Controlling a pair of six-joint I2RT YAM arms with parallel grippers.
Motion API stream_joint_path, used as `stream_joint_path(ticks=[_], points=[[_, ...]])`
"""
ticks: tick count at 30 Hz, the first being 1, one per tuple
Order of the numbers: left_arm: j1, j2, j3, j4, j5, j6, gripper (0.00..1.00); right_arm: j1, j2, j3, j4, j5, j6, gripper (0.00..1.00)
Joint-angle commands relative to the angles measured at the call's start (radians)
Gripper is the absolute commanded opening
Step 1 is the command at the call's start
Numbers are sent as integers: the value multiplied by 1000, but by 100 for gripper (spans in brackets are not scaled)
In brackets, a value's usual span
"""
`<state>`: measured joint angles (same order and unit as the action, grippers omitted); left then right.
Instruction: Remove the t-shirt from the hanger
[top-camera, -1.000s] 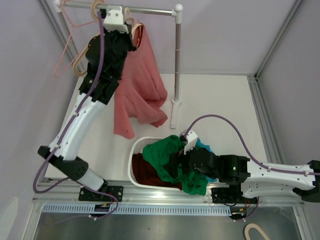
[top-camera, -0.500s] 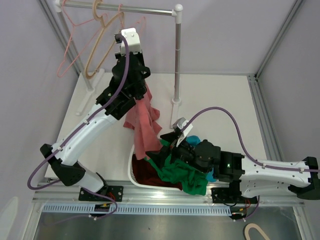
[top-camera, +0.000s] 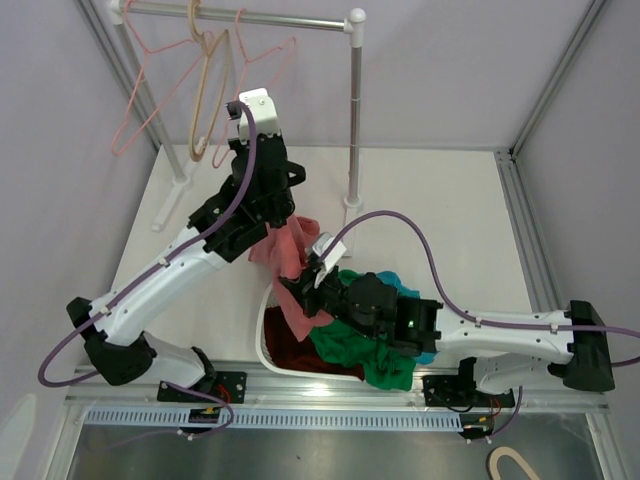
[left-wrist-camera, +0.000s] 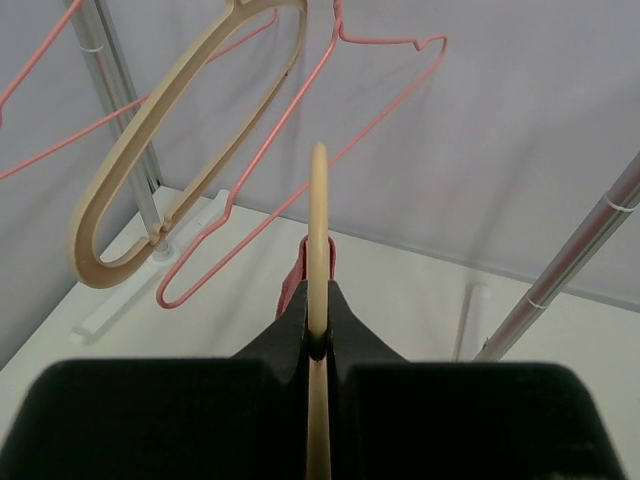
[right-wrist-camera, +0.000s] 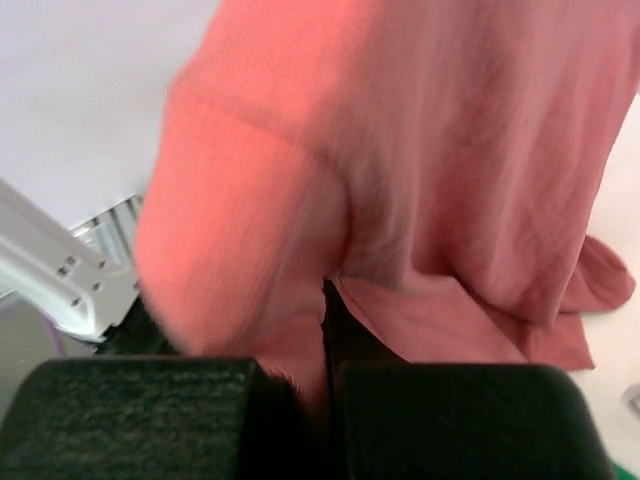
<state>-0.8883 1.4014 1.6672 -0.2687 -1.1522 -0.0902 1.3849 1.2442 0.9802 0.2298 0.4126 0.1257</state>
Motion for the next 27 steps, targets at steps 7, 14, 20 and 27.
stream_joint_path(ticks=[7, 14, 20, 27], points=[[115, 128, 114, 124, 66, 2, 1, 184, -278, -63, -208, 95, 198, 0], [204, 381, 507, 39, 126, 41, 1, 328, -350, -217, -281, 207, 385, 0], [207, 510, 752, 106, 154, 222, 1, 332, -345, -354, -179, 213, 486, 0], [184, 306, 631, -314, 391, -98, 1, 91, -324, -239, -199, 131, 330, 0]])
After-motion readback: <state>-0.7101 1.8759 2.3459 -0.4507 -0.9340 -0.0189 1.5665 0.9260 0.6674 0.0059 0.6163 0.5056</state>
